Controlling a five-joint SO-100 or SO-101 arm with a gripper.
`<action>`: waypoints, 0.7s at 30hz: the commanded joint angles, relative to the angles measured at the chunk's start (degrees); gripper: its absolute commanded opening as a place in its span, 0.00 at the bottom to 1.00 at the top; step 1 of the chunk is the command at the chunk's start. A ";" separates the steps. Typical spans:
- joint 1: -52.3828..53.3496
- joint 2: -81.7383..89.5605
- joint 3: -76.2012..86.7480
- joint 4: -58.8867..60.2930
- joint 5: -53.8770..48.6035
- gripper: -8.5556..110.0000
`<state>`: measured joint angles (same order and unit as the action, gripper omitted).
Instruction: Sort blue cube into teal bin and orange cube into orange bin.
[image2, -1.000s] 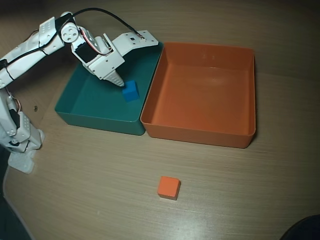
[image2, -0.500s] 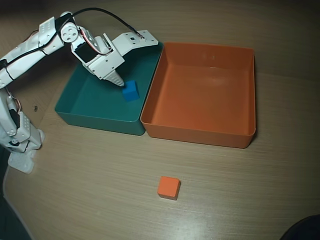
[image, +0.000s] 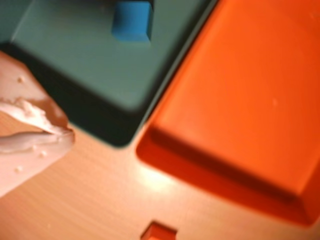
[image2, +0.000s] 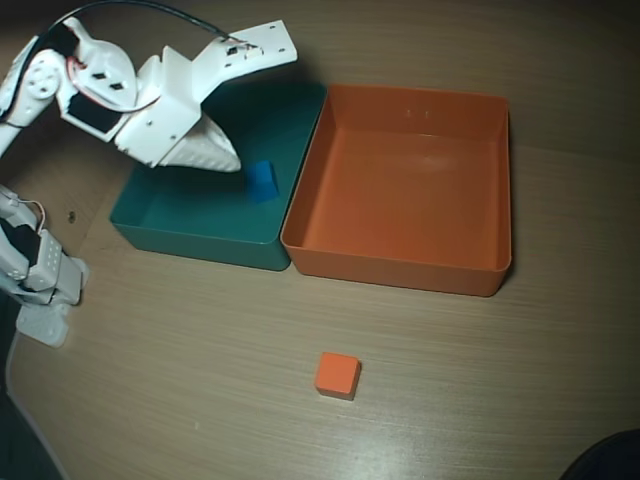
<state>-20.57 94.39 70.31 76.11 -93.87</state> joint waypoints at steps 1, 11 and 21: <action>4.83 4.22 -3.34 -0.88 -0.44 0.06; 14.15 -6.86 -19.34 -0.88 -0.44 0.06; 19.69 -23.73 -36.47 -0.88 -0.53 0.09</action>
<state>-2.29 70.58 40.34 76.11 -93.87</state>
